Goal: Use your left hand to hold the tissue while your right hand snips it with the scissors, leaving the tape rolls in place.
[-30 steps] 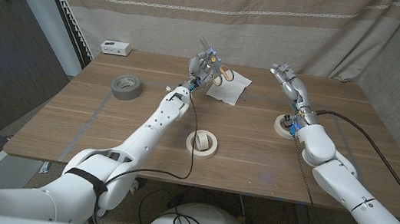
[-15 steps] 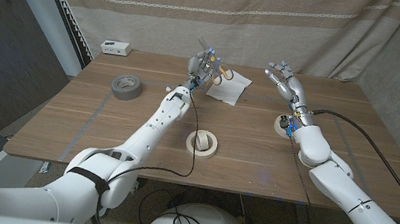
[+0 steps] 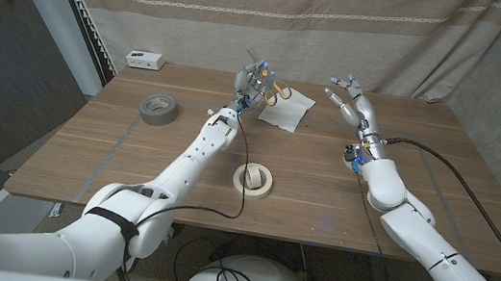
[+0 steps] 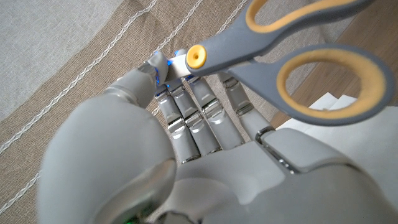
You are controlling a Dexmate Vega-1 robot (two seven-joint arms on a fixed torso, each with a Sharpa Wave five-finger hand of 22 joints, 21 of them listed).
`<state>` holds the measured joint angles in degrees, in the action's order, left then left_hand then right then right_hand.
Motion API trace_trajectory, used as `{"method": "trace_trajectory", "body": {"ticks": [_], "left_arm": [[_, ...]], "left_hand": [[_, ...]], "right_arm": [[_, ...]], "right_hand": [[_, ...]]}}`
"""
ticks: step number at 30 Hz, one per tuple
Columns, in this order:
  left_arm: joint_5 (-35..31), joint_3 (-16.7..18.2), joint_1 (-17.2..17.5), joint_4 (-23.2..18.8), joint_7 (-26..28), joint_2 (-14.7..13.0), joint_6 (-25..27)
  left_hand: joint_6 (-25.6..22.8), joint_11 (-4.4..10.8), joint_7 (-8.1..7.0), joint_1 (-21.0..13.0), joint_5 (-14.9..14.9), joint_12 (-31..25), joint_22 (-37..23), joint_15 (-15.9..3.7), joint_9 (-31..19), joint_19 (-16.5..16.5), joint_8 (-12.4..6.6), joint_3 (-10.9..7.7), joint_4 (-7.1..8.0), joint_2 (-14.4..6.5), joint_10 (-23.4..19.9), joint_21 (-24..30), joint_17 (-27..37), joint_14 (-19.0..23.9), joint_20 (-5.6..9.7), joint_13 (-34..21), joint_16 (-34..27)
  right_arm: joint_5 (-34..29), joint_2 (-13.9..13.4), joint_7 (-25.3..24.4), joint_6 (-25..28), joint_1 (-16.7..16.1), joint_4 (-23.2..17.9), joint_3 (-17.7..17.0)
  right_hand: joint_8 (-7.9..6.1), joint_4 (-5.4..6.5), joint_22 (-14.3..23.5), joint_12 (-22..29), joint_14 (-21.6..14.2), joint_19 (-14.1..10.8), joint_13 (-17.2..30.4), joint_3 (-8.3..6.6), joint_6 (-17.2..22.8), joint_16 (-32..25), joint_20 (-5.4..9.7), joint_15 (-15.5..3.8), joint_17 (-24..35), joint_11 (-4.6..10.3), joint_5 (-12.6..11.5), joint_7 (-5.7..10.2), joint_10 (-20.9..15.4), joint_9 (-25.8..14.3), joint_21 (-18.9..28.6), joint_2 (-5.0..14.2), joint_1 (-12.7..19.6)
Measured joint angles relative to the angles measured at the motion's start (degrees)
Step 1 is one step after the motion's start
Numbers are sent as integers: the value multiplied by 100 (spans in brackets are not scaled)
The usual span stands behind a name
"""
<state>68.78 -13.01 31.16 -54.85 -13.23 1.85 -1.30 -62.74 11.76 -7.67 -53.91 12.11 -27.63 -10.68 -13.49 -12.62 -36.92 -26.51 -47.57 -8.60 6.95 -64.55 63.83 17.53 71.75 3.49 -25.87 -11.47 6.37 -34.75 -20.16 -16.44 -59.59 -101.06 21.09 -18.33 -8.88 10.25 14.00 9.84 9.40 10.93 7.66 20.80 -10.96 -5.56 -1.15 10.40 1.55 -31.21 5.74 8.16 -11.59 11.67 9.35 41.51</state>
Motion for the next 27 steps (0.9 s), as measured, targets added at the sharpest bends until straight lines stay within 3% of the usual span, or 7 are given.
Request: {"method": "trace_trajectory", "body": {"ticks": [10, 14, 16, 24, 25, 27], "left_arm": [[110, 70, -104, 168, -151, 56, 165], [155, 111, -141, 227, -190, 83, 231], [172, 117, -143, 234, -201, 89, 250], [240, 142, -159, 257, -236, 114, 339], [246, 167, -181, 309, -243, 147, 347], [259, 178, -199, 348, -253, 166, 362]], "left_hand": [[-20, 1, -22, 23, 0, 6, 0, -30, -33, 31, -19, 0, 0, -21, 2, 0, -1, -30, -31, -14, 0], [-19, 1, -22, 23, 0, 0, 0, -30, -32, 31, -19, -1, 0, -21, 3, 0, -1, -30, -31, -40, 0], [-19, 1, -22, 24, 0, -5, 0, -30, -32, 31, -19, -1, 0, -21, 3, 0, -1, -31, -31, -40, 0], [-18, 9, -22, 24, 0, -25, 0, -30, -31, 51, -18, -1, 0, -21, 15, 0, -1, -30, -10, -40, 0], [-18, 9, -22, 25, 0, -25, 0, -30, -31, 51, -18, -1, -1, -21, 16, 0, -1, -30, -10, -39, 0], [-18, 2, -22, 32, 0, -26, 0, -30, -30, 51, -17, -1, -1, -28, 24, 0, -1, -30, -10, -39, 0]], "right_arm": [[-654, 29, -393, 431, -23, -202, 91], [-873, 34, -525, 590, -31, -281, 126], [-929, 38, -559, 632, -36, -314, 142], [-1150, 89, -700, 768, -59, -478, 263], [-1547, 100, -961, 1008, -59, -493, 284], [-1729, 114, -1075, 1104, -59, -510, 316]], "right_hand": [[0, -17, 0, 43, -9, -123, 0, -63, 40, 0, 23, -52, -28, 162, -40, 40, -162, -55, 1, -68, 237], [-12, -29, 0, 40, -15, -236, 0, -74, 94, 0, -93, -38, -28, 176, -80, 94, -147, -82, 1, -107, 350], [-67, -20, -7, 15, -30, -233, 1, -106, 194, 0, -155, 61, -28, 205, -98, 116, -118, -82, 1, -90, 392], [-154, -16, -13, 15, 0, -224, 1, -110, 460, 38, -225, 107, -28, 236, -123, 113, -88, -108, 1, -104, 511], [-161, -12, -13, 9, 0, -224, 1, -115, 462, 38, -225, 107, -28, 236, -123, 115, -87, -108, 1, -104, 511], [-161, 5, -13, -25, 0, -201, 1, -131, 491, 38, -247, 107, -28, 236, -123, 142, -87, -108, 1, -135, 542]]}}
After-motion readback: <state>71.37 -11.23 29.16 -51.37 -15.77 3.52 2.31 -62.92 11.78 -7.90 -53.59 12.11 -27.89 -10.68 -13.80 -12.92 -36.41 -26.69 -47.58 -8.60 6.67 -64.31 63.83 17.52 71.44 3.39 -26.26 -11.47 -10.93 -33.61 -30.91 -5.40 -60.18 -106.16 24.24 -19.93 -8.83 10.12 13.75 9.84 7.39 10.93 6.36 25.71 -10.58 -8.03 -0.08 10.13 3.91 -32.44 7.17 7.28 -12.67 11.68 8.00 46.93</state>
